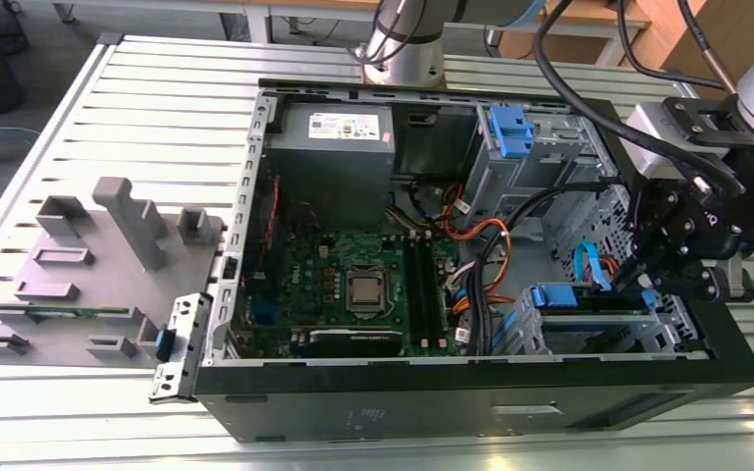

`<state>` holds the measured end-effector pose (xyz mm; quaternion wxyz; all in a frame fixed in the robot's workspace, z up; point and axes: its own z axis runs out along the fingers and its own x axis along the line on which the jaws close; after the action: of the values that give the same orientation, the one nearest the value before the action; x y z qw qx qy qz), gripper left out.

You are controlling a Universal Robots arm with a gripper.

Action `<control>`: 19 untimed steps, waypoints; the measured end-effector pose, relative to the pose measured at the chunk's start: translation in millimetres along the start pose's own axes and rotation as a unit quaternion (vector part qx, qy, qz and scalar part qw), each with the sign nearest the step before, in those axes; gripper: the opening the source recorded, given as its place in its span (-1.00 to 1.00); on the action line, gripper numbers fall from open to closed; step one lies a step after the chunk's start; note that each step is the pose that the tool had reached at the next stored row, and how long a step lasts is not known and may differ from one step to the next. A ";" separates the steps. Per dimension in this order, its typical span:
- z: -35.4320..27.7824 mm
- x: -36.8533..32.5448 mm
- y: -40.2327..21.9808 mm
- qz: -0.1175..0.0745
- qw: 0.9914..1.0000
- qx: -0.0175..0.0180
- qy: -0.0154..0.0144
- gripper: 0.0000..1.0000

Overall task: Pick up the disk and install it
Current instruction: 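Insert the second disk wire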

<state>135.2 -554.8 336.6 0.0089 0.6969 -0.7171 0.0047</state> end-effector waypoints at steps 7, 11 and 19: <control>1.5 -0.2 0.2 0.000 1.000 0.000 0.000 -0.68; 1.7 -0.4 0.7 0.000 1.000 0.000 0.000 -0.68; 3.6 -0.5 0.8 0.000 1.000 0.000 0.000 -0.68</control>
<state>134.4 -554.4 332.9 0.0088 0.6969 -0.7171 0.0047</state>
